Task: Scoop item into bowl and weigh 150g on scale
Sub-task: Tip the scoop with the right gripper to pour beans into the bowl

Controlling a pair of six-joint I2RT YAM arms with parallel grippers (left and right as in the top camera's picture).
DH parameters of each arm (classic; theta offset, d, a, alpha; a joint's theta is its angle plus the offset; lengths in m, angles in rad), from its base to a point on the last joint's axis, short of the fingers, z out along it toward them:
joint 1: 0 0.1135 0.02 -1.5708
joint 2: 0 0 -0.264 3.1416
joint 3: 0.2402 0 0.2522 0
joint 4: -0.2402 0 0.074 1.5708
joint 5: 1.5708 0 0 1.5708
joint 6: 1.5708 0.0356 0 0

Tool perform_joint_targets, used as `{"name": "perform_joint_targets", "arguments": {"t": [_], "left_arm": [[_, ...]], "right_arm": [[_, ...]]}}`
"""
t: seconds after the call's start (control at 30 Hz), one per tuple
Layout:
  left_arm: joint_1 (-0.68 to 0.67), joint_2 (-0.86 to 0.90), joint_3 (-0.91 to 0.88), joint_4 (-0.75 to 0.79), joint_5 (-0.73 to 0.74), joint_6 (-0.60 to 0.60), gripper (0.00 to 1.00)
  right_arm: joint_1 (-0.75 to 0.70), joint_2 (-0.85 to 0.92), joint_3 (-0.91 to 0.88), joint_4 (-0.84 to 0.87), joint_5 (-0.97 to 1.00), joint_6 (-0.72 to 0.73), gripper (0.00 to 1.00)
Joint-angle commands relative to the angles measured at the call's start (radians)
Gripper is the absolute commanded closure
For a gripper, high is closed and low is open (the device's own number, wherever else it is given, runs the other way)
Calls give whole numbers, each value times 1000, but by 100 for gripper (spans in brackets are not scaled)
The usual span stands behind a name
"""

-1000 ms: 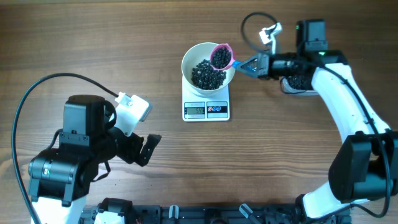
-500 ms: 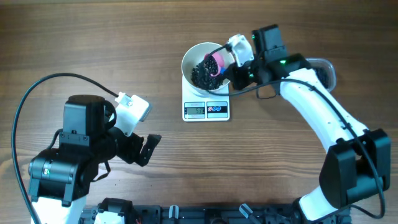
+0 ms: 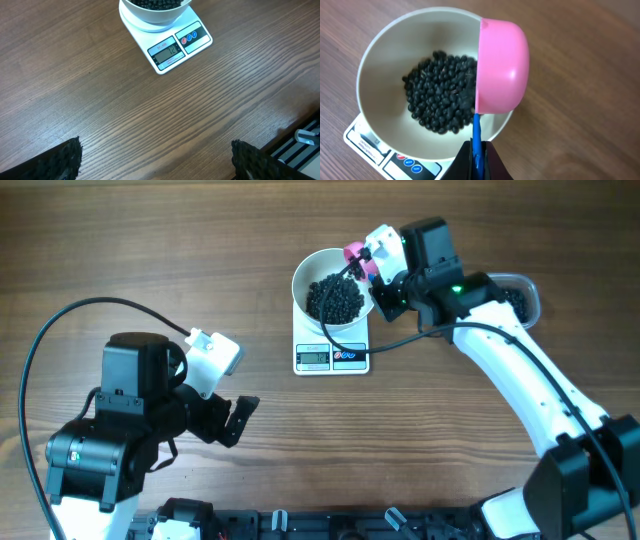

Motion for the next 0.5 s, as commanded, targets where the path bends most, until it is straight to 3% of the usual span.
{"name": "perform_joint_targets", "arguments": {"t": [0.0,0.13,0.3,0.47], "left_arm": [[7,-2,15,3,-6,20,0],[7,-2,15,3,-6,20,0],[7,-2,15,3,-6,20,0],[7,-2,15,3,-6,20,0]], "right_arm": [[16,-27,13,-16,25,-27,96],[38,-18,8,-31,38,-27,96],[96,-20,8,-35,246,-122,96],[154,-19,6,-34,246,-143,96]]}}
